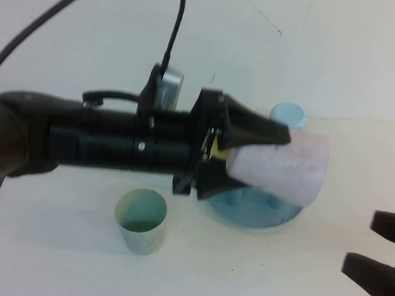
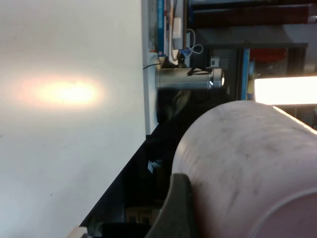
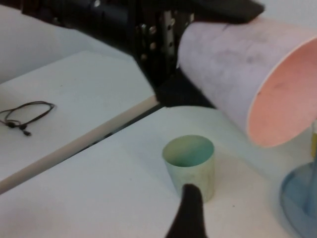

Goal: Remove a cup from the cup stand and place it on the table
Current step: Hand over the cup

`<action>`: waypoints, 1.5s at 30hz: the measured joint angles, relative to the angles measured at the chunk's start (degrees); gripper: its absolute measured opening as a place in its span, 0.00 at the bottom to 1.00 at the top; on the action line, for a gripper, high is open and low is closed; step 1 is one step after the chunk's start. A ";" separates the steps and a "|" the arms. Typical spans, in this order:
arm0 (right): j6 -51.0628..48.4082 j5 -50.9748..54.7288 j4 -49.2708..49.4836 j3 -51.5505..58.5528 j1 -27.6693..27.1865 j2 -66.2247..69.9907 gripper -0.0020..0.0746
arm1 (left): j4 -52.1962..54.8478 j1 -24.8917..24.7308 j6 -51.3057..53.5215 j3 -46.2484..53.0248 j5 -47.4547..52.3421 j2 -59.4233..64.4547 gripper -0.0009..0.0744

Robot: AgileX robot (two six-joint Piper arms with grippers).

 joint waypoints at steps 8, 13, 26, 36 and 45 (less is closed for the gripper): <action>-2.59 11.16 0.11 -9.64 0.00 16.35 0.78 | -0.12 0.00 -1.14 -10.71 1.04 2.67 0.78; -2.70 13.50 0.11 -14.96 0.00 21.24 0.78 | -0.12 0.00 -1.36 -11.07 1.16 2.67 0.78; -7.39 14.46 0.11 -18.61 0.00 22.02 0.78 | -0.12 0.00 -1.93 -11.07 1.39 2.67 0.78; -7.39 14.46 0.11 -25.55 2.85 28.84 0.78 | -0.12 0.00 -1.93 -11.10 1.39 2.67 0.78; -5.52 11.48 0.11 -32.86 9.35 35.52 0.37 | 0.08 0.03 -0.73 -11.10 0.93 2.67 0.78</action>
